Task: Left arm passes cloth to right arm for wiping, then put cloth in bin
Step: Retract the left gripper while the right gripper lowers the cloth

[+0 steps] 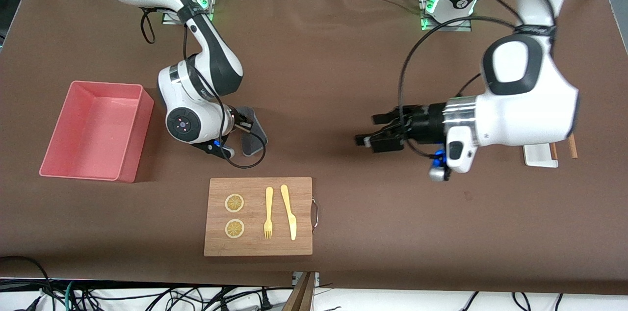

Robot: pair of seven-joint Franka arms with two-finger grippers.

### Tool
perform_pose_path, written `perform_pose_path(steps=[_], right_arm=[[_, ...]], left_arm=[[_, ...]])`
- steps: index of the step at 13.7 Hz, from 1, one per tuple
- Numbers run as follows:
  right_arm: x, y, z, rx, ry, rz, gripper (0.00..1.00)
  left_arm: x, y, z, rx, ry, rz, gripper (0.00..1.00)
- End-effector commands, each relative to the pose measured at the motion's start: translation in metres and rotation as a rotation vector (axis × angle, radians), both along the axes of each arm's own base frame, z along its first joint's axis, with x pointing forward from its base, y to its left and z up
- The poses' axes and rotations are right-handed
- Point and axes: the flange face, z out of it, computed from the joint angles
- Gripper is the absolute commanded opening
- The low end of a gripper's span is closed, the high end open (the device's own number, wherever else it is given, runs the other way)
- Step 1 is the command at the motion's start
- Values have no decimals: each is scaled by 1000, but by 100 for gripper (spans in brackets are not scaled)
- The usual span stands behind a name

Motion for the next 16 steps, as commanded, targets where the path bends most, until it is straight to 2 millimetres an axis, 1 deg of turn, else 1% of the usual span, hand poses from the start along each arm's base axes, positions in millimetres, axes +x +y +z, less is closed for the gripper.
perform_pose_path(steps=[1, 3, 5, 7, 8, 9, 10, 12, 13, 16], right_arm=[[-2, 15, -16, 10, -16, 41, 0], [-6, 27, -33, 16, -19, 48, 0], [-12, 40, -51, 12, -20, 59, 0], [-12, 38, -63, 9, -15, 63, 0], [-8, 30, -64, -2, -18, 64, 0], [-4, 20, -67, -5, -15, 62, 0], [3, 6, -69, -12, -13, 50, 0], [18, -34, -75, -6, -10, 86, 0], [26, -61, -78, 4, -5, 92, 0], [39, -112, -80, 4, 4, 119, 0]], left_arm=[[-24, 44, 16, 63, -31, -97, 100], [-32, 89, 27, 108, -26, -82, 100], [-56, 135, 31, 115, 4, -83, 100], [-86, 168, 26, 180, -35, -141, 100], [-99, 176, 24, 218, -47, -171, 100], [-108, 180, 26, 291, -51, -199, 100], [-115, 178, 27, 382, -46, -247, 100], [-127, 161, 37, 562, -83, -355, 100], [-130, 161, 40, 637, -114, -417, 100], [-125, 174, 44, 738, -182, -527, 100]])
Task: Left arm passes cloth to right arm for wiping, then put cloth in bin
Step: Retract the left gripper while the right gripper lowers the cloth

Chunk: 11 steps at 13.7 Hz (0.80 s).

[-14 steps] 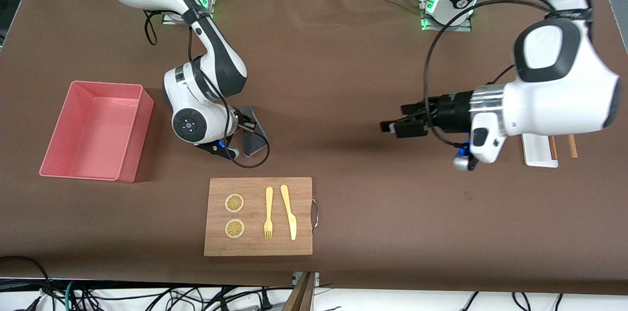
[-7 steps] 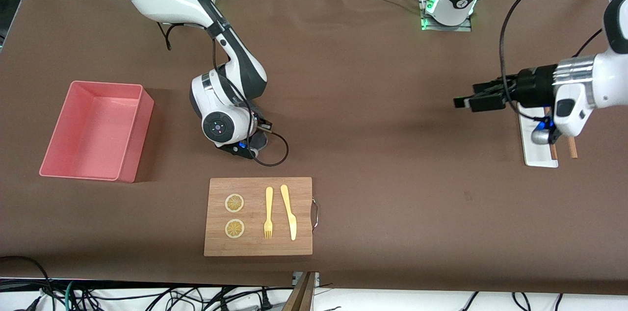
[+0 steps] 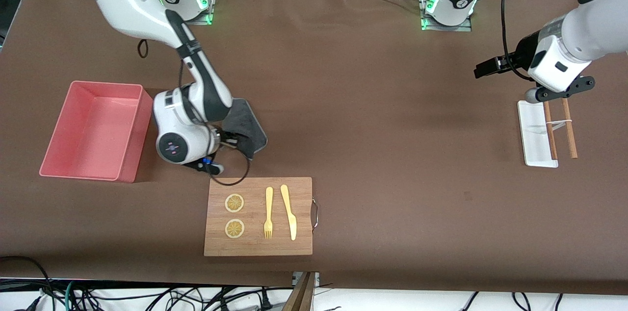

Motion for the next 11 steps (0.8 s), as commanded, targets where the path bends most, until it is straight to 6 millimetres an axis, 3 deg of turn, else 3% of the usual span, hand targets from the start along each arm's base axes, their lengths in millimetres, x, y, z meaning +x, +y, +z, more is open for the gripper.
perform_pose_path(steps=[1, 6, 8, 11], right_arm=[[4, -35, -2, -34, 18, 73, 0], [11, -84, 5, -43, 34, 139, 0], [15, -108, 8, -33, 36, 188, 0], [20, -126, 19, -13, 29, 245, 0]], left_arm=[[2, 16, 6, 118, -65, -96, 100], [46, 26, 57, 144, -211, -97, 100], [45, 29, 54, 125, -187, -131, 100], [30, 78, 46, 37, -134, -77, 100]])
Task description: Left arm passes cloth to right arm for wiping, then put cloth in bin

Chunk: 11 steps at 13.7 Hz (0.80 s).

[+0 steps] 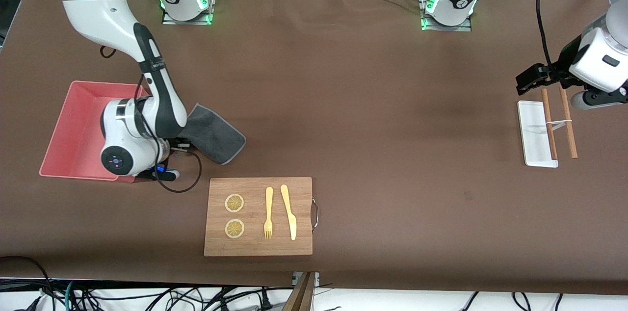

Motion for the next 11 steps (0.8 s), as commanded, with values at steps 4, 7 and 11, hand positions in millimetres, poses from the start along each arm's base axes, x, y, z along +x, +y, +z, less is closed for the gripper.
perform_pose_path(steps=[4, 7, 11], right_arm=[[-5, 39, 19, -27, -14, -20, 0], [-20, 109, 17, -86, -42, -99, 0], [-45, 199, 10, -74, -89, -257, 0]], left_arm=[[-11, 33, -6, -39, 36, -17, 100], [-6, 27, -6, -42, 31, -29, 100], [-6, 22, -7, -41, 34, -40, 100]])
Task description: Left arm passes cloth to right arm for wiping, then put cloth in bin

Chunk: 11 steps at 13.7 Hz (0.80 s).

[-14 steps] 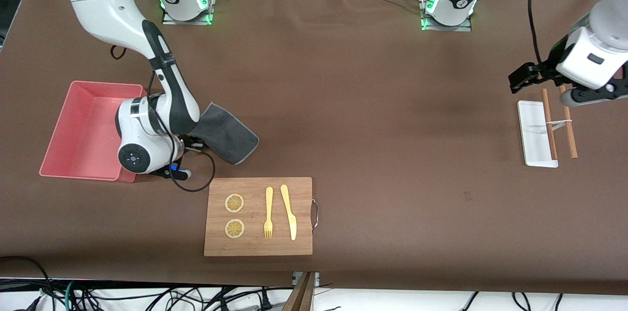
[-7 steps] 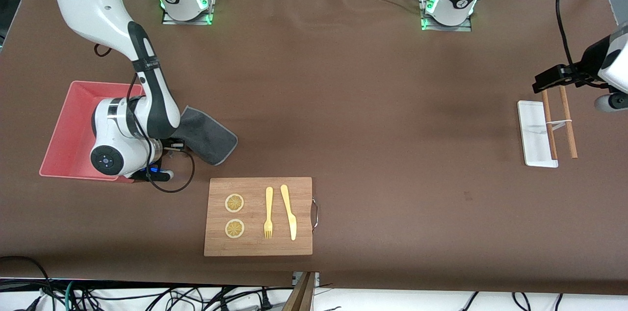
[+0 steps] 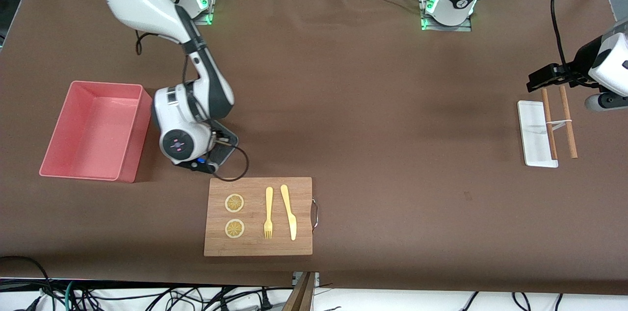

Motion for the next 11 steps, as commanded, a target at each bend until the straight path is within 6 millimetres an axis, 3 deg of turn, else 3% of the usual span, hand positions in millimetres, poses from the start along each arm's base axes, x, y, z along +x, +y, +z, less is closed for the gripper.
perform_pose_path(steps=[1, 3, 4, 7, 9, 11], right_arm=[[-15, 52, -2, 48, -38, -133, 0], [-29, 93, -5, 43, -86, -189, 0], [-35, 112, -5, 44, -115, -206, 0], [-52, 150, -5, 83, -134, -298, 0], [-58, 159, -1, 99, -128, -290, 0], [-48, 141, -4, 93, -131, -226, 0]], left_arm=[[-2, -5, 0, -14, 2, -20, 100], [-4, -24, -2, -11, -2, -49, 100], [-7, -42, -6, 1, 6, -82, 100], [-13, -21, -11, 34, -8, -62, 100], [-23, -9, -13, 25, -5, -73, 100], [-19, -6, -6, 29, -14, -75, 100]])
